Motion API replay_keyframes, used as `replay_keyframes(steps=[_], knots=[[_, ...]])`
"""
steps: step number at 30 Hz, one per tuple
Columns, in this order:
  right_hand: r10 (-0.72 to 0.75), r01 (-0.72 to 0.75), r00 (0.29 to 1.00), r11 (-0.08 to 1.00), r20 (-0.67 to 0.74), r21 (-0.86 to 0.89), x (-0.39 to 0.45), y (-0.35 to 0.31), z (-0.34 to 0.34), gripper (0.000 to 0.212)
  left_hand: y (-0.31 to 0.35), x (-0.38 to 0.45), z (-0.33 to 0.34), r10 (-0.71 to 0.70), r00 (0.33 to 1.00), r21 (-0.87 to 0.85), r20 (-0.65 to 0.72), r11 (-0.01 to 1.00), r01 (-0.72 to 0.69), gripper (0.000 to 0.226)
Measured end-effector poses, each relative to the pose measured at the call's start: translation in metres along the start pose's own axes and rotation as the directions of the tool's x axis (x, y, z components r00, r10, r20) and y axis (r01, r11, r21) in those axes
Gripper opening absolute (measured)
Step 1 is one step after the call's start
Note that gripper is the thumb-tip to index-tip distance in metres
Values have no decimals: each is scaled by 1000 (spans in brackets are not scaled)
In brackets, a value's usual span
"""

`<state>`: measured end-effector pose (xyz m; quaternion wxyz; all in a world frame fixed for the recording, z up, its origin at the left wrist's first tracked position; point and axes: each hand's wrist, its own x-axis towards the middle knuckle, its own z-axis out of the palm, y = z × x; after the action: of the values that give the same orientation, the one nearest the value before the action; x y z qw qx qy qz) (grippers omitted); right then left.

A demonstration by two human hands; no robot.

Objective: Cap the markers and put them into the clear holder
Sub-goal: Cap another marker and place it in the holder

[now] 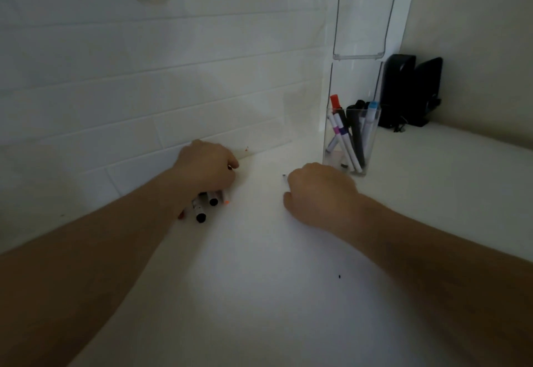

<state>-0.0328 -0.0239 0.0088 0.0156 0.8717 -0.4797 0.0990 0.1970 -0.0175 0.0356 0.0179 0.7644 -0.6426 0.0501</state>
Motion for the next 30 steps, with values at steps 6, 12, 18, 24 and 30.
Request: replay_keyframes(steps=[6,12,18,24,30], knots=[[46,-32,998,941,-33,336,-33,33,-5,21,24,-6,6,86,993,-168,-75,981,-98,42],[116,-39,990,757,-75,653,-35,41,-9,21,63,-36,11,-181,961,-820,-208,568,-70,30],[72,-11,995,791,-75,612,-28,42,1,22,79,-46,13,-238,967,-975,88,-222,34,15],[5,67,993,813,-121,578,-25,42,5,16,84,-54,6,-74,933,-694,353,-689,208,14],[26,100,982,764,-185,637,-29,39,5,36,72,-52,5,46,916,-498,398,-828,259,10]])
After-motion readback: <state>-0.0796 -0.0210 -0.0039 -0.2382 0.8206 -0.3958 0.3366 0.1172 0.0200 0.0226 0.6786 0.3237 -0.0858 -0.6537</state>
